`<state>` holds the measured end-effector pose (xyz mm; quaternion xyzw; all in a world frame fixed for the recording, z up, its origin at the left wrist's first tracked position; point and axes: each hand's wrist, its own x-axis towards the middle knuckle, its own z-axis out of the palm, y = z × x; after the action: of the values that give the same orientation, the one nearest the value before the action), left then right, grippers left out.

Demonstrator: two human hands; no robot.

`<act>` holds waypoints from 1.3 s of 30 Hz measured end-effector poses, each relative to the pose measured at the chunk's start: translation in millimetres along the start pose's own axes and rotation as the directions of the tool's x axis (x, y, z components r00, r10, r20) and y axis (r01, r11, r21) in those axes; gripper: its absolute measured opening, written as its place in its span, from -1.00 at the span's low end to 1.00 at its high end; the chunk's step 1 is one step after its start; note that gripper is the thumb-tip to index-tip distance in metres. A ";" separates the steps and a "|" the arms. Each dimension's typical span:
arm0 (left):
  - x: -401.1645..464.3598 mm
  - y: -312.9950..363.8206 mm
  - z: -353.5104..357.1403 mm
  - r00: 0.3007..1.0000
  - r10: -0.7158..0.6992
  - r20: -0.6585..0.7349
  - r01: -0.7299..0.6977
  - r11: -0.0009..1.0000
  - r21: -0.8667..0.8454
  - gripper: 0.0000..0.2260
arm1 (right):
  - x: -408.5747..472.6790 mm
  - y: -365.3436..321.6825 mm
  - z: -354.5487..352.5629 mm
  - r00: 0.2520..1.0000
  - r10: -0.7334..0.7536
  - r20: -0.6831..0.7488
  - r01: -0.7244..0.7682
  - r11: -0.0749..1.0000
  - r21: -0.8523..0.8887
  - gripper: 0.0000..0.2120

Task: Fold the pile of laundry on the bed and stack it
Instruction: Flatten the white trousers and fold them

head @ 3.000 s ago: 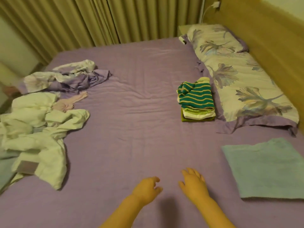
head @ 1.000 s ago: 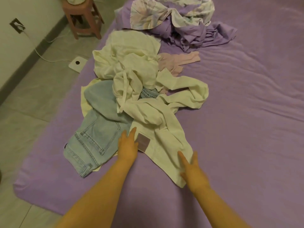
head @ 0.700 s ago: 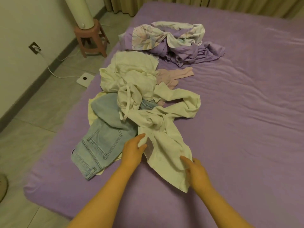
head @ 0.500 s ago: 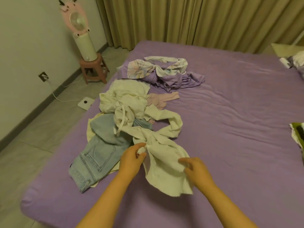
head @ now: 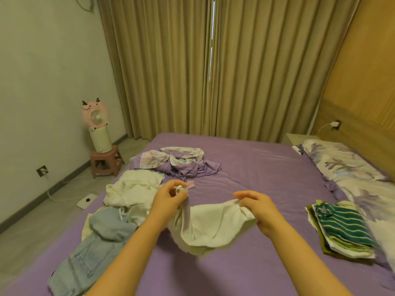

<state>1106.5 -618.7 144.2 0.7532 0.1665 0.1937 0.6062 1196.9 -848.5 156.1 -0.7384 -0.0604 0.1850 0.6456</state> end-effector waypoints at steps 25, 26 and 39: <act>45.5 50.1 13.1 0.992 0.076 0.102 -0.084 0.994 0.076 -0.97 | -7.6 -16.9 -149.1 0.896 -0.303 -0.324 0.265 0.951 -0.157 -0.87; 48.2 47.9 8.0 0.991 0.066 0.114 -0.071 0.996 0.046 -0.97 | -4.5 -16.0 -147.6 0.883 -0.304 -0.358 0.265 0.952 -0.155 -0.86; 95.3 32.7 2.2 0.984 0.173 -0.031 -0.166 0.972 0.165 -0.84 | 30.3 -24.2 -95.3 0.834 -0.256 -0.489 0.234 0.966 -0.107 -0.83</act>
<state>1190.9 -581.1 184.3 0.8066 0.1304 0.2478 0.5205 1262.0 -923.5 183.2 -0.7606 0.0104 -0.0976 0.6418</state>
